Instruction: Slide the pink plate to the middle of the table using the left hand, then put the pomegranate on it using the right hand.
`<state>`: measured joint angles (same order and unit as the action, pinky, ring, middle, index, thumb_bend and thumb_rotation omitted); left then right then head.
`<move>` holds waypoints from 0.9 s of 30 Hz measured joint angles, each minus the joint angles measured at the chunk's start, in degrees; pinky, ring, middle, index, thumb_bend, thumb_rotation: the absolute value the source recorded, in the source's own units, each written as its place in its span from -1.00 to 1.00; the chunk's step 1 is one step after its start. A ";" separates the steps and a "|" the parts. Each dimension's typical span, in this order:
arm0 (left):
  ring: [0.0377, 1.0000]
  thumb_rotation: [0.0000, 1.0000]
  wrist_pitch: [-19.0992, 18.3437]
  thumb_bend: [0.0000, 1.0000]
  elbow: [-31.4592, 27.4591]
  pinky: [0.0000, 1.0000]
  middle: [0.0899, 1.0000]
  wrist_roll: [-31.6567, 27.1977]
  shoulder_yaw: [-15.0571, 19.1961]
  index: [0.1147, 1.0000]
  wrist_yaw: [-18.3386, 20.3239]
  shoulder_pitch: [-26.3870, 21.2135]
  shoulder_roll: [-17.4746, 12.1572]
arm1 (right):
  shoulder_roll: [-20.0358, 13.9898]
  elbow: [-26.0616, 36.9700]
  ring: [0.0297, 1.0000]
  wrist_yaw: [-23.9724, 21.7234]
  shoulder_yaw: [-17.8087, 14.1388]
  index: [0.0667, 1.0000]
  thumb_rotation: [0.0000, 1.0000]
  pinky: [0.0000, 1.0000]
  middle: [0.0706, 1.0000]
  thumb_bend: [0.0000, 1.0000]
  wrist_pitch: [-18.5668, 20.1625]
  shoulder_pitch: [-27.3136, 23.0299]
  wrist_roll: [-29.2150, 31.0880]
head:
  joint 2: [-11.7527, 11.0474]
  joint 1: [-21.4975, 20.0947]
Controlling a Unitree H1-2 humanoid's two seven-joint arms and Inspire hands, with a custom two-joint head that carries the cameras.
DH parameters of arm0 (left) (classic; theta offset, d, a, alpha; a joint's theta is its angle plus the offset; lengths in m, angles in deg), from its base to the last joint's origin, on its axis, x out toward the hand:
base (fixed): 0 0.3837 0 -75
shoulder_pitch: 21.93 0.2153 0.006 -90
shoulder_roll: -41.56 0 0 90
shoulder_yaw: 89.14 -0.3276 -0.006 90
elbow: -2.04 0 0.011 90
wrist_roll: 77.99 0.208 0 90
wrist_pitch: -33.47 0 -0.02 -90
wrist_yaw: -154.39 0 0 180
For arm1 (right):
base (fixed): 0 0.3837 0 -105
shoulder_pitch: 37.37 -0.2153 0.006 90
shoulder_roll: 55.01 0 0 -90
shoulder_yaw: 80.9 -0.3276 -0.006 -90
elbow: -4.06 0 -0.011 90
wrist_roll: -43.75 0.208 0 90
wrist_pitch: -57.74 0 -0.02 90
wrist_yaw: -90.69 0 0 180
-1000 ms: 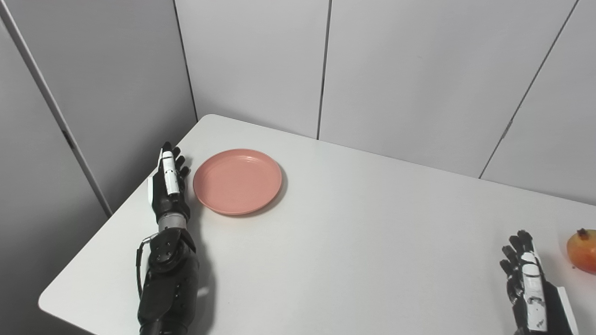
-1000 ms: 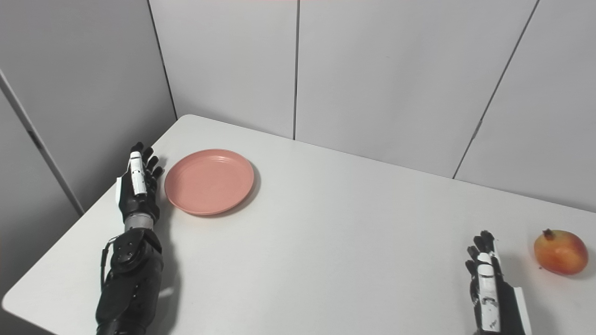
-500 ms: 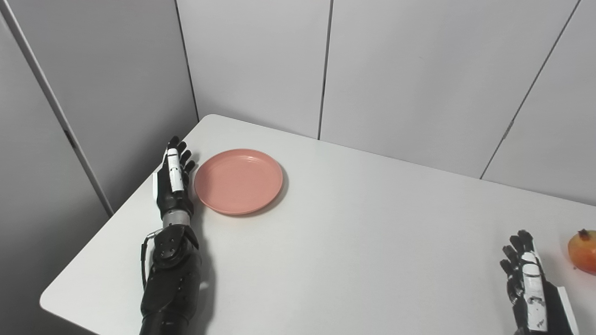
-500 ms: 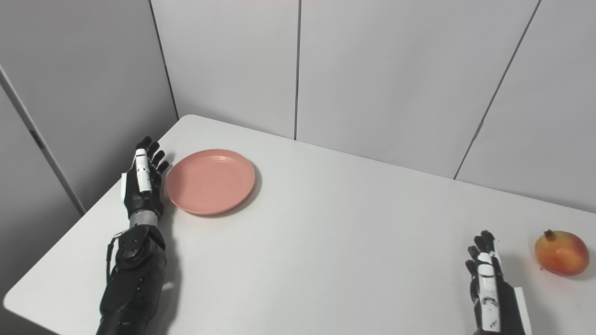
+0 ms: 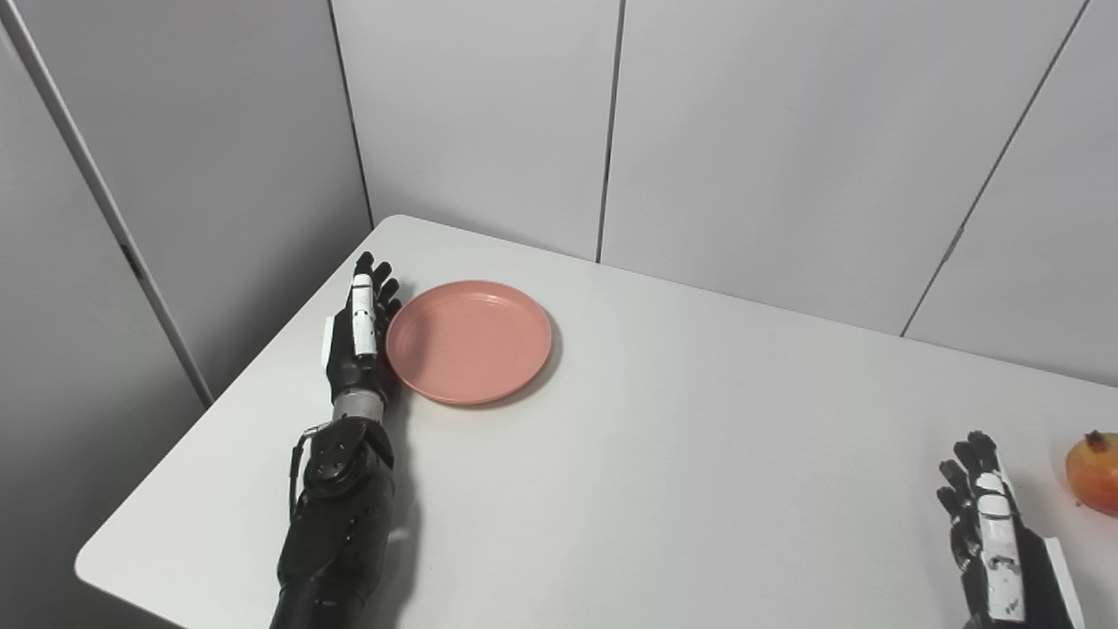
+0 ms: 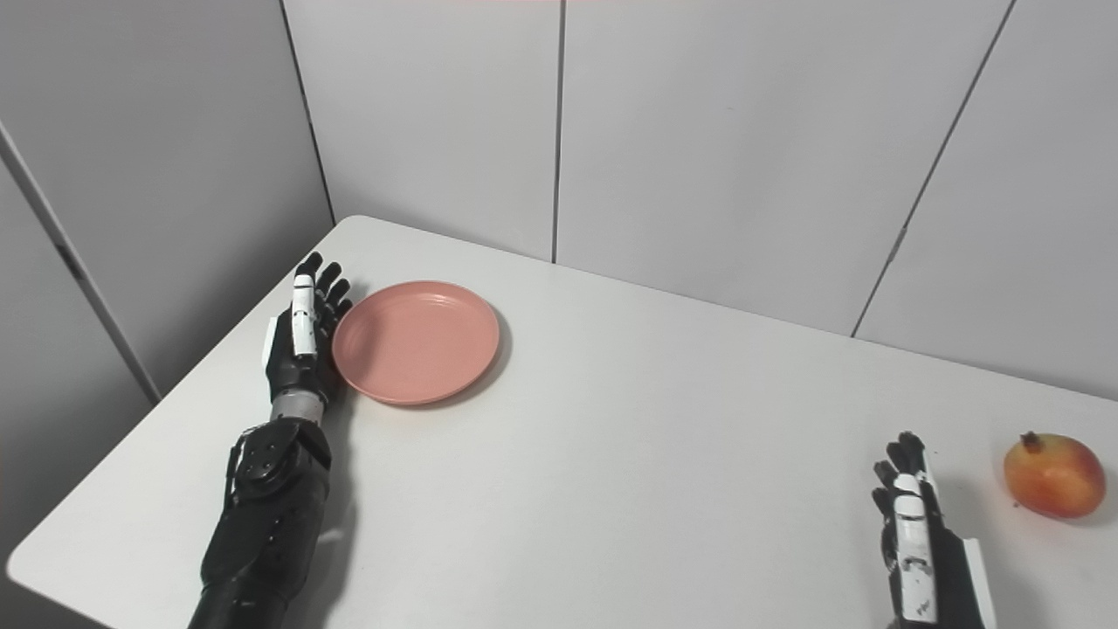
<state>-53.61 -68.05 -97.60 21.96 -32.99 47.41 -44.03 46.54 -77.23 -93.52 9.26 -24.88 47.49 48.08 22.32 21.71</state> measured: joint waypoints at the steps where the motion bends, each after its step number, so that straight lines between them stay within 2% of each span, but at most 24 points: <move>1: 0.86 1.00 0.00 -0.22 0.02 0.91 0.85 -0.35 -0.11 0.80 0.42 0.00 0.00 | 0.00 -0.01 0.95 0.00 0.03 0.97 1.00 0.99 0.97 -0.83 0.00 0.00 -0.01 | 0.00 -0.09; 17: 0.87 1.00 -1.24 -0.19 -1.31 0.89 0.87 -1.29 -4.73 0.84 3.85 0.00 2.10 | 0.10 -0.25 0.93 0.05 0.35 0.95 1.00 0.92 0.94 -0.83 -0.01 0.00 -0.37 | 0.00 -2.02; 21: 0.83 1.00 -3.60 -0.22 -3.27 0.84 0.83 -1.28 -5.25 0.80 3.79 0.05 3.25 | 0.08 -0.59 0.93 0.05 0.37 0.95 1.00 0.91 0.95 -0.81 -0.01 0.00 -0.54 | 0.35 -2.20; 27: 0.88 1.00 -6.58 -0.20 -5.50 0.91 0.87 -1.33 -7.00 0.83 3.83 0.06 5.37 | 0.09 -1.07 0.93 0.03 0.54 0.95 1.00 0.91 0.94 -0.79 -0.02 -0.02 -0.89 | 0.70 -3.25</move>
<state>-60.19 -73.55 -98.92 14.96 -29.16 47.47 -38.66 46.62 -78.30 -93.48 9.80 -24.90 47.47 47.19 23.03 18.46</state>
